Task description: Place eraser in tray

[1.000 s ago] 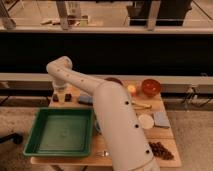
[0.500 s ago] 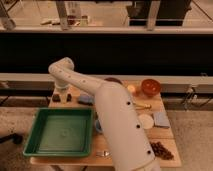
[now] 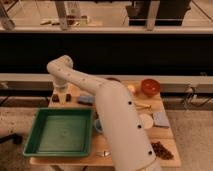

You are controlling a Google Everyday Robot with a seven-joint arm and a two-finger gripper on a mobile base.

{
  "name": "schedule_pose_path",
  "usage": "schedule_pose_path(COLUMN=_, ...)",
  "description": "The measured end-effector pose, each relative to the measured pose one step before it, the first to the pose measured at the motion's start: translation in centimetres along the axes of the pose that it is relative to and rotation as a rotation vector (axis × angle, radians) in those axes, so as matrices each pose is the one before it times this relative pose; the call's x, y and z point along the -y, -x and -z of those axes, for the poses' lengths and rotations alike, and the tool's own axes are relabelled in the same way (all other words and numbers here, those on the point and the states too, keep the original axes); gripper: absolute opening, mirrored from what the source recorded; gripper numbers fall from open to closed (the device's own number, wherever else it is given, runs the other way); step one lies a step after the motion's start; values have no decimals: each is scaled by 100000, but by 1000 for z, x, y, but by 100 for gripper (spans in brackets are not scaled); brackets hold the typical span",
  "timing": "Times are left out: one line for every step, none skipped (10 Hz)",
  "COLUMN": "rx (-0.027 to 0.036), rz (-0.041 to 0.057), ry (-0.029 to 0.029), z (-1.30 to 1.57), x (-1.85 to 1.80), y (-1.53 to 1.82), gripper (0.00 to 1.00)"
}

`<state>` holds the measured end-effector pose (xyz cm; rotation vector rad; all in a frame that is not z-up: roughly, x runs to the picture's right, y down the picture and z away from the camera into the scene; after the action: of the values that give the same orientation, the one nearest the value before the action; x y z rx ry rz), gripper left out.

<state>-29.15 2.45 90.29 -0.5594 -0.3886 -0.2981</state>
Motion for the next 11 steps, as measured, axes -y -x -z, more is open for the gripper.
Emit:
schedule_pose_path(rx=420, rz=651, ry=747, z=-425, x=373, y=338, gripper=80)
schedule_pose_path(rx=-213, rz=-427, ry=615, z=-199, x=307, y=-412, gripper=80)
schedule_pose_path(rx=-93, rz=-603, ry=1094, z=-295, x=330, y=-381, gripper=80)
schedule_pose_path(rx=323, rz=-100, ry=270, z=-203, x=273, y=102, gripper=80)
schedule_pose_path(rx=0, rz=-84, ry=734, z=-275, x=192, y=52, gripper=80)
schedule_pose_path(rx=308, rz=-814, ry=562, z=-252, x=281, y=-225, gripper=80)
schedule_pose_path(rx=-21, rz=-1386, ry=1469, z=-328, x=-26, y=-907, gripper=80)
schedule_pose_path(rx=350, rz=-1206, ry=559, z=-205, x=66, y=-851, gripper=80)
schedule_pose_path(rx=-78, rz=-663, ry=1387, z=-527, x=-124, y=-782, gripper=80)
schedule_pose_path(rx=1006, rz=-392, ry=601, z=-487, x=48, y=-198, gripper=80)
schedule_pose_path(rx=555, rz=-288, ry=1008, z=-386, x=-77, y=-313, gripper=80)
